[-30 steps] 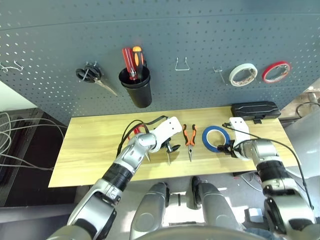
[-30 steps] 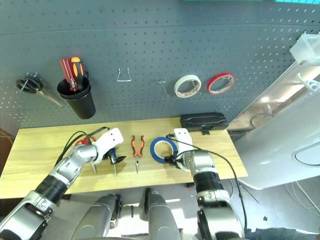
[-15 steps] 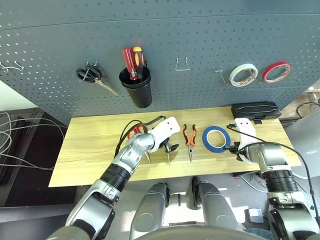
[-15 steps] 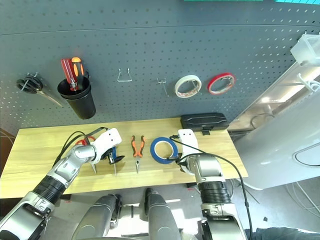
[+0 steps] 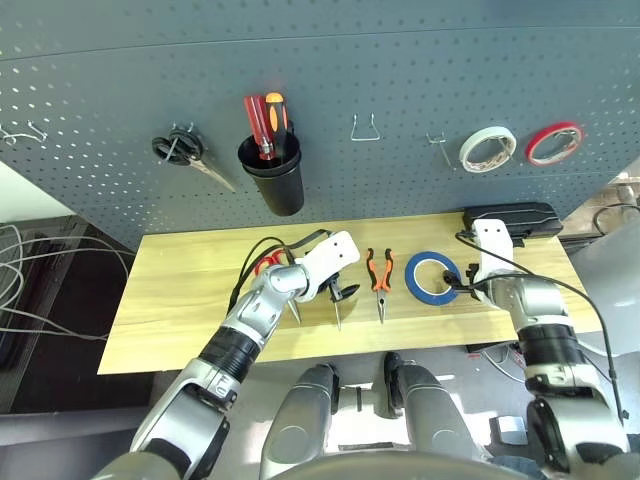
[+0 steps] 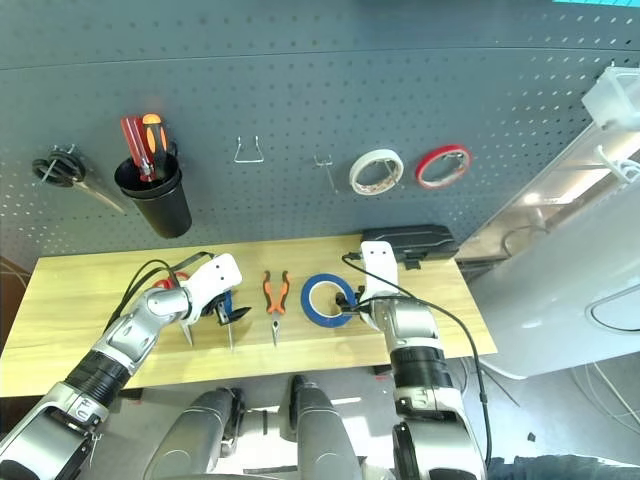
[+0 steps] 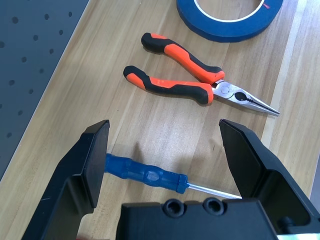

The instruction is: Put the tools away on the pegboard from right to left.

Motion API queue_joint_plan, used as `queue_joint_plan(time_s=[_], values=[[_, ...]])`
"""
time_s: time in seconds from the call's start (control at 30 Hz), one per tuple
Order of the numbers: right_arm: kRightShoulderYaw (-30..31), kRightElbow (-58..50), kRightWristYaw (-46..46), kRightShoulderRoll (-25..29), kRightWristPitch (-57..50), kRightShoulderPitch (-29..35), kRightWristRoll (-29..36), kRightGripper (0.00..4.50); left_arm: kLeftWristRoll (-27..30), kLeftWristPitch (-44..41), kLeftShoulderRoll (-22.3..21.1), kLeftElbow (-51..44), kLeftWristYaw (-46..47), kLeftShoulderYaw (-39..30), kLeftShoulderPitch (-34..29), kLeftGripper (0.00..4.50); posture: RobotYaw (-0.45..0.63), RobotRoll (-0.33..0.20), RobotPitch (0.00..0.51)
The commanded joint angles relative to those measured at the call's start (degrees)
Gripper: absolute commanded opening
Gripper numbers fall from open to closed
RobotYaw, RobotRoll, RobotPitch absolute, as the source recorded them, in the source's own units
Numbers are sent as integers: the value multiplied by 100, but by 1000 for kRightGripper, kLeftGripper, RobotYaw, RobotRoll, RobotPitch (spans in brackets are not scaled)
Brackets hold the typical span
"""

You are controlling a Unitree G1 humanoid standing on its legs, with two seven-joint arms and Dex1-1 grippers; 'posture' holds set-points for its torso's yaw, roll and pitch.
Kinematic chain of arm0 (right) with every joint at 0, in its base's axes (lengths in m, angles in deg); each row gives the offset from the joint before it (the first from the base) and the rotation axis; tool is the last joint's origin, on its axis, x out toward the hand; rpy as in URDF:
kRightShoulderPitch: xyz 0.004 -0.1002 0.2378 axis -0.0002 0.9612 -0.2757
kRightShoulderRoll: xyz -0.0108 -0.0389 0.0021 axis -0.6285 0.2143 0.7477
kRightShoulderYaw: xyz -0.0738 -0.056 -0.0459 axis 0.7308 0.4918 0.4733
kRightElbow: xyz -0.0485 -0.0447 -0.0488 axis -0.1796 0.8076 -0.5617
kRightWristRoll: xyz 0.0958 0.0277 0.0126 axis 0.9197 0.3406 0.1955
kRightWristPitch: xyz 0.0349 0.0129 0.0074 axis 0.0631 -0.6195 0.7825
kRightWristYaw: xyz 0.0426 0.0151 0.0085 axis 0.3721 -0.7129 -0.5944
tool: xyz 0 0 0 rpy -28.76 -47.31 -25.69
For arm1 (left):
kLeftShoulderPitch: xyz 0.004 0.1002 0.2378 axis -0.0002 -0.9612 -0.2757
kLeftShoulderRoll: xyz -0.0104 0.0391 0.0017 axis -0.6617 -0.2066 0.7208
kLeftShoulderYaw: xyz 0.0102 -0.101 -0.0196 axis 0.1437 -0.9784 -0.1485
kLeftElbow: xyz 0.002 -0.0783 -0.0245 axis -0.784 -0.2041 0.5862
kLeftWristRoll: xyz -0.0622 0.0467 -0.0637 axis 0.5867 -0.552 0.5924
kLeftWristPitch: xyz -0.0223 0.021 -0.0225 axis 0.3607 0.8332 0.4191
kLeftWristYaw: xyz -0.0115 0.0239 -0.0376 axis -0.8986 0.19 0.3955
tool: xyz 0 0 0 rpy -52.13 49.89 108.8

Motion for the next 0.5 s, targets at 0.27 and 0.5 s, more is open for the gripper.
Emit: queue_joint_plan(time_s=[0.27,0.5], values=[[-33,2397,-142,32,1372,-466,-92,4479,-22,-331,-40,-493,-47,18,-325,4500,17,0,259],[-72,2665,-235,-24,1435,-528,-46,4479,-49,-470,-48,-577,-63,30,-262,4500,25,0,254]])
